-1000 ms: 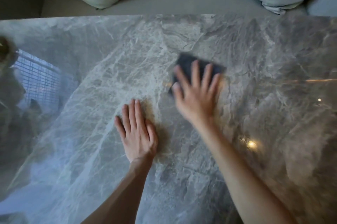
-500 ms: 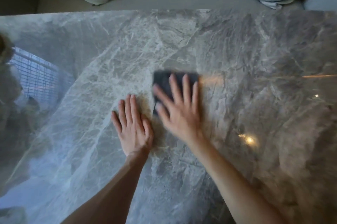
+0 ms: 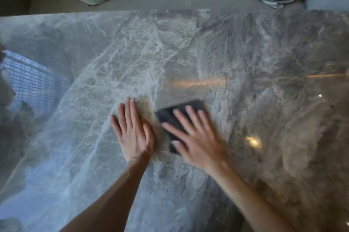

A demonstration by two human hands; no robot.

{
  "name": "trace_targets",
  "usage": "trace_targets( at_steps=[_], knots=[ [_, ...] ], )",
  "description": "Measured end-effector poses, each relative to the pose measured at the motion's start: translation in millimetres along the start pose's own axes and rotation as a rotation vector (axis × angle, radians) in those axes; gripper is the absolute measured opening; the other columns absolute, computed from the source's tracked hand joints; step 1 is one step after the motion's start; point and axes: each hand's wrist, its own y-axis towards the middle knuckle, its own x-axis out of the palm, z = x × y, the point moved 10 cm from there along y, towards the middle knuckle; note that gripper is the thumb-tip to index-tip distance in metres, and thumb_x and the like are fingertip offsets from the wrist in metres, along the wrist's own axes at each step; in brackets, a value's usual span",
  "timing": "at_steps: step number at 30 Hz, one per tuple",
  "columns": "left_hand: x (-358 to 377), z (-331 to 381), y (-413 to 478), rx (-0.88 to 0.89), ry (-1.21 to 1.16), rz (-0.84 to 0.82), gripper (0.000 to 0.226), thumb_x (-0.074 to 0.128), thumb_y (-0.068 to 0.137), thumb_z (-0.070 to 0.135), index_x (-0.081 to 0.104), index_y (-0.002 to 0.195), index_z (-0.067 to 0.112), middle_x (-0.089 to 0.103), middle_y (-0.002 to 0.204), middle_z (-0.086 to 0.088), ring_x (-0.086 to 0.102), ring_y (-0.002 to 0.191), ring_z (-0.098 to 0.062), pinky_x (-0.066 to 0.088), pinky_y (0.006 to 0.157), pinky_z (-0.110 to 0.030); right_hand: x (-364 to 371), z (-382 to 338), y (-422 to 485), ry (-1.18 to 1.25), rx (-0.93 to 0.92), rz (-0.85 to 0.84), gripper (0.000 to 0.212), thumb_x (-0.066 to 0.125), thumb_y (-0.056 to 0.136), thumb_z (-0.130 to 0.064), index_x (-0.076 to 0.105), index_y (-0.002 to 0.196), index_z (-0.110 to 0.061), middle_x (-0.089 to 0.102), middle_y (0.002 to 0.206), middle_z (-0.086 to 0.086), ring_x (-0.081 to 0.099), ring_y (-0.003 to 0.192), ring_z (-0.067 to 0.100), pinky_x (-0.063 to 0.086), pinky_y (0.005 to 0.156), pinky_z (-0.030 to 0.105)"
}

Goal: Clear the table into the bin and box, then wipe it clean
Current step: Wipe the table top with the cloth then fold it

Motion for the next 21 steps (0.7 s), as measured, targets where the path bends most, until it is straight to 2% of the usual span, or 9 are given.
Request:
trace_targets(
  at_steps=[2,4,6,10,12,14,17,18,21],
  knots=[
    [1,0,1,-0.009,0.012,0.002,0.07,0.033,0.087,0.024,0.009,0.153,0.016,0.013,0.162,-0.001,0.004,0.151,-0.02,0.004,0.121,-0.052,-3,112,-23,-0.111,0.299,0.035,0.051,0.02,0.097,-0.051,0.027,0.146,-0.041,0.028,0.157,0.007,0.021,0.145,0.034,0.021,0.112,0.055],
    [3,1,2,-0.015,0.025,0.005,0.07,0.034,0.088,0.024,0.01,0.153,0.016,0.012,0.162,-0.001,0.004,0.151,-0.021,0.005,0.121,-0.052,-27,227,-29,0.017,0.886,0.178,0.054,0.018,0.096,-0.051,0.027,0.148,-0.038,0.026,0.157,0.012,0.02,0.144,0.039,0.019,0.112,0.06],
    [4,2,1,-0.01,0.022,-0.008,0.07,0.032,0.087,0.026,0.009,0.153,0.017,0.011,0.162,-0.001,0.003,0.151,-0.02,0.004,0.121,-0.053,-43,223,3,0.1,1.126,0.236,0.059,0.019,0.091,-0.05,0.028,0.147,-0.035,0.024,0.157,0.015,0.017,0.143,0.043,0.014,0.112,0.065],
    [-1,-1,-2,0.004,-0.025,0.013,0.068,0.025,0.087,0.029,0.012,0.153,0.015,0.016,0.161,-0.001,0.006,0.15,-0.02,0.006,0.121,-0.053,-14,-2,49,0.022,0.097,0.051,0.053,0.028,0.096,-0.047,0.024,0.148,-0.039,0.019,0.161,0.004,0.006,0.149,0.033,0.011,0.117,0.056],
    [-2,-2,-2,-0.007,-0.045,0.02,0.068,0.023,0.087,0.03,0.011,0.153,0.015,0.015,0.162,-0.001,0.005,0.151,-0.019,0.006,0.121,-0.053,4,-11,-4,0.002,-0.157,-0.057,0.052,0.03,0.097,-0.051,0.019,0.148,-0.046,0.013,0.162,-0.003,0.003,0.15,0.026,0.008,0.121,0.051],
    [-1,-1,0,-0.012,-0.034,0.019,0.069,0.023,0.087,0.028,0.008,0.153,0.016,0.013,0.162,0.0,0.004,0.151,-0.02,0.003,0.121,-0.052,3,84,-19,-0.114,0.038,-0.01,0.05,0.029,0.097,-0.048,0.025,0.147,-0.044,0.024,0.16,0.001,0.017,0.148,0.029,0.021,0.115,0.054],
    [2,1,0,-0.005,0.0,0.018,0.068,0.027,0.088,0.027,0.01,0.153,0.018,0.012,0.162,0.0,0.003,0.151,-0.021,0.002,0.121,-0.052,-18,228,-12,0.022,0.887,0.128,0.052,0.021,0.096,-0.052,0.021,0.147,-0.044,0.022,0.159,0.008,0.016,0.146,0.036,0.017,0.114,0.06],
    [3,0,0,-0.006,0.005,0.017,0.067,0.028,0.089,0.027,0.011,0.153,0.018,0.012,0.162,-0.001,0.003,0.151,-0.02,0.002,0.121,-0.052,-20,227,1,0.081,1.002,0.159,0.054,0.021,0.094,-0.055,0.021,0.147,-0.046,0.019,0.16,0.008,0.011,0.147,0.038,0.012,0.115,0.062],
    [6,-2,0,-0.009,0.012,0.015,0.066,0.029,0.091,0.028,0.01,0.153,0.02,0.01,0.162,0.0,0.0,0.151,-0.019,0.001,0.121,-0.052,-14,145,56,0.09,0.774,0.173,0.054,0.025,0.094,-0.057,0.019,0.146,-0.049,0.017,0.161,0.007,0.007,0.148,0.039,0.006,0.116,0.062]
  ],
)
